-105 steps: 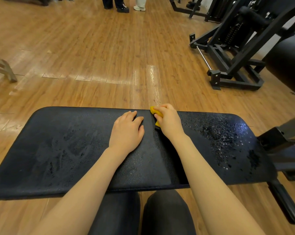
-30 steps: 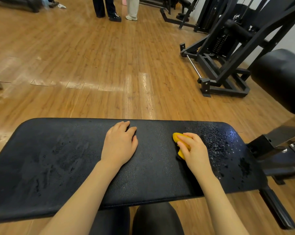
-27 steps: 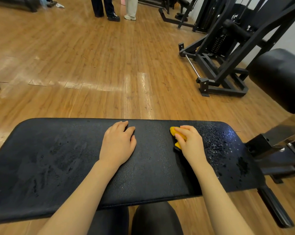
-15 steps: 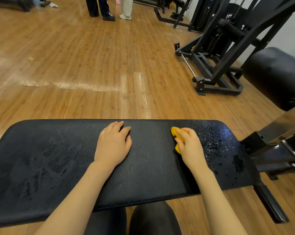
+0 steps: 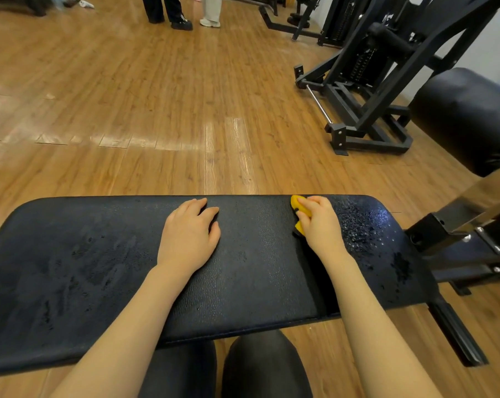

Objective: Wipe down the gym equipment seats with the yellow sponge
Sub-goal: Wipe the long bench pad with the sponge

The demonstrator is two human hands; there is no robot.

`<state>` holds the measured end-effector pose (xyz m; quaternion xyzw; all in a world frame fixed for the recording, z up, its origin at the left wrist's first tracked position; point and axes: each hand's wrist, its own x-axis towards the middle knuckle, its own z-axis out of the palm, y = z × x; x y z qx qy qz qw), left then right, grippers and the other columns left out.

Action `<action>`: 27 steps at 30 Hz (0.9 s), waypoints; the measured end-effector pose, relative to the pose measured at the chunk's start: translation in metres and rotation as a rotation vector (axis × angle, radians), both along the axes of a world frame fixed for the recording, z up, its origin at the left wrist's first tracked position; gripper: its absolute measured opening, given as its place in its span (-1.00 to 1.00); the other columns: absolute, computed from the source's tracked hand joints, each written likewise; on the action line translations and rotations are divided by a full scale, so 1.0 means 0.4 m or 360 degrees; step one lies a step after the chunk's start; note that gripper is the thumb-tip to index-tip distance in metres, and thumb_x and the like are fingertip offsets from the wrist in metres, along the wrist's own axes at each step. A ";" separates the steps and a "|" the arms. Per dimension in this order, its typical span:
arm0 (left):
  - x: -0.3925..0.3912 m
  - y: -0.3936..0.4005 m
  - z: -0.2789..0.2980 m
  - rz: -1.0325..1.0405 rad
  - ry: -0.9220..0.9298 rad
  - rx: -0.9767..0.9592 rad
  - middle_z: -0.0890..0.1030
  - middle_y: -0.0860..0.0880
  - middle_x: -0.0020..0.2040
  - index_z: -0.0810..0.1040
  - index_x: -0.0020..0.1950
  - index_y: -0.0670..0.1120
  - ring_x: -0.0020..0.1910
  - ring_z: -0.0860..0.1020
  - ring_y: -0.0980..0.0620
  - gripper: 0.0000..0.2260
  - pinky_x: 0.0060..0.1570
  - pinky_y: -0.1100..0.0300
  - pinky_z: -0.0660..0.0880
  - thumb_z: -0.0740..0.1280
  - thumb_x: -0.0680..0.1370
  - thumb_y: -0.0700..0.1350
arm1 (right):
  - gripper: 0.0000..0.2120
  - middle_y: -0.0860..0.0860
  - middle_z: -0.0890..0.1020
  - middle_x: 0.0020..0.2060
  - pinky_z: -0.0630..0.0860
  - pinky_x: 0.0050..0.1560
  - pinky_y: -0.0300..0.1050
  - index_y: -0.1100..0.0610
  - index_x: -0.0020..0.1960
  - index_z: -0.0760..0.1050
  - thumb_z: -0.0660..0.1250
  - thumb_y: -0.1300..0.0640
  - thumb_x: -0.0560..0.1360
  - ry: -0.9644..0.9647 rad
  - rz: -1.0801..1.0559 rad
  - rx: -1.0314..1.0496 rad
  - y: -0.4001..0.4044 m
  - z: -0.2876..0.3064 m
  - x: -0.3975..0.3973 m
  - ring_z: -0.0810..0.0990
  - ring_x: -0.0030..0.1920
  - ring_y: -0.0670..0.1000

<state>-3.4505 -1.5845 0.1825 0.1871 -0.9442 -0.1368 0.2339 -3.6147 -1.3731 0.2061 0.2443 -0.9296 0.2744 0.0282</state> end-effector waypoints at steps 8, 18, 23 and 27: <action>0.000 0.003 0.007 0.0015 -0.0042 0.0001 0.60 -0.16 0.19 0.63 0.18 -0.13 0.22 0.52 -0.18 -0.73 0.14 -0.11 0.47 0.38 0.49 -0.14 | -0.65 0.10 0.43 0.27 0.18 0.00 -0.43 0.19 0.35 0.48 0.30 0.20 0.57 0.0011 -0.0050 0.0040 0.049 -0.014 0.042 0.44 0.20 0.06; 0.005 0.006 0.012 0.0001 -0.0047 -0.0005 0.60 -0.18 0.19 0.63 0.18 -0.14 0.22 0.52 -0.19 -0.73 0.12 -0.11 0.47 0.39 0.49 -0.16 | -0.65 0.09 0.41 0.25 0.17 -0.12 -0.62 0.23 0.36 0.44 0.27 0.21 0.59 -0.0074 -0.0068 0.0032 0.050 0.008 -0.002 0.39 0.05 -0.05; -0.009 0.026 0.014 0.0081 -0.0111 0.0003 0.58 -0.22 0.21 0.63 0.18 -0.17 0.24 0.51 -0.23 -0.75 0.15 -0.15 0.46 0.33 0.55 -0.11 | -0.67 0.05 0.41 0.26 0.20 -0.10 -0.53 0.18 0.32 0.49 0.29 0.13 0.58 0.0020 -0.0081 -0.0068 0.107 -0.023 0.089 0.40 0.13 -0.02; -0.075 0.126 0.041 -0.0066 -0.0039 0.0061 0.61 -0.22 0.15 0.65 0.11 -0.13 0.16 0.55 -0.23 -0.63 0.09 -0.12 0.49 0.18 0.55 0.05 | -0.69 0.09 0.46 0.23 0.36 0.07 -0.27 0.20 0.26 0.54 0.25 0.09 0.61 0.0027 -0.0129 -0.0120 0.090 -0.022 0.071 0.46 0.17 0.08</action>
